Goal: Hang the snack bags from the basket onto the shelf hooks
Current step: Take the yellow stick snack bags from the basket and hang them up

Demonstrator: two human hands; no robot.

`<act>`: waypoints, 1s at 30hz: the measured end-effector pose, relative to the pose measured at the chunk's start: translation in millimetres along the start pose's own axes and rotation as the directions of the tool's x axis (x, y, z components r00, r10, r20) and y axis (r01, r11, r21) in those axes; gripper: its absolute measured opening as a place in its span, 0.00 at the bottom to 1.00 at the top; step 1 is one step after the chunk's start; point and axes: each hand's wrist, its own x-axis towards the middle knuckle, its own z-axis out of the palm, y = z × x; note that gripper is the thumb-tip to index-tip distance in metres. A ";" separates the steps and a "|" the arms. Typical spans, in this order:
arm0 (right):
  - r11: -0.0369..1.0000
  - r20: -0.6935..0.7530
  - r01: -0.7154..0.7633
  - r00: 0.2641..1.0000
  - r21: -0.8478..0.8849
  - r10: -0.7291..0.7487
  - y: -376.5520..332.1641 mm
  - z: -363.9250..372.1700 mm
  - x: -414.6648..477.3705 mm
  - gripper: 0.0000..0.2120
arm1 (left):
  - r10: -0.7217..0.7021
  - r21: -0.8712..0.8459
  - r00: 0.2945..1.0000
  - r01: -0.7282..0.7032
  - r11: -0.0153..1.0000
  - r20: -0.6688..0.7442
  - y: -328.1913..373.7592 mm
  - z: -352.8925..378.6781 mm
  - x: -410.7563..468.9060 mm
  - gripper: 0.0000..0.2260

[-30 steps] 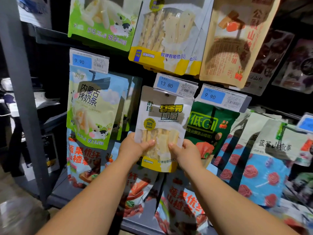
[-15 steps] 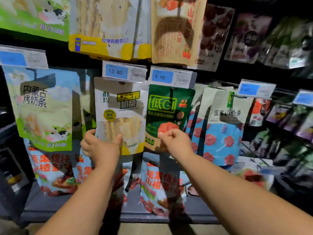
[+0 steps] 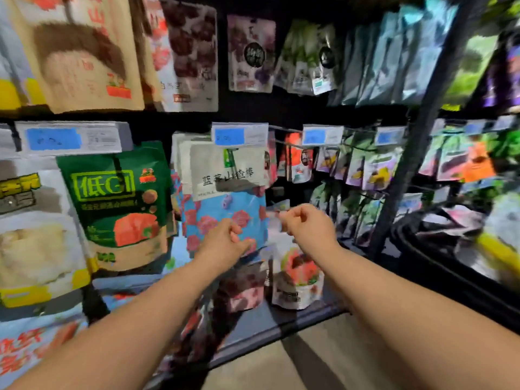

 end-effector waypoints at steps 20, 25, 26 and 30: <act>0.919 -0.559 -0.266 0.827 -0.291 0.062 170.7 -376.2 -9.4 0.06 | 0.297 -0.108 0.786 -0.286 0.952 0.542 263.7 344.3 -54.8 0.15; 0.839 -0.572 -0.424 0.802 -0.341 0.173 208.6 -427.2 -18.4 0.10 | 0.382 -0.023 0.805 -0.418 0.908 0.453 289.3 378.9 -57.3 0.16; 0.819 -0.572 -0.465 0.791 -0.335 0.215 217.0 -435.7 -19.8 0.11 | 0.405 0.009 0.804 -0.454 0.891 0.436 293.3 384.7 -59.3 0.18; 0.669 -0.517 -0.644 0.742 -0.372 0.427 241.7 -458.5 -32.1 0.22 | 0.438 0.088 0.787 -0.521 0.849 0.434 308.7 402.3 -75.0 0.19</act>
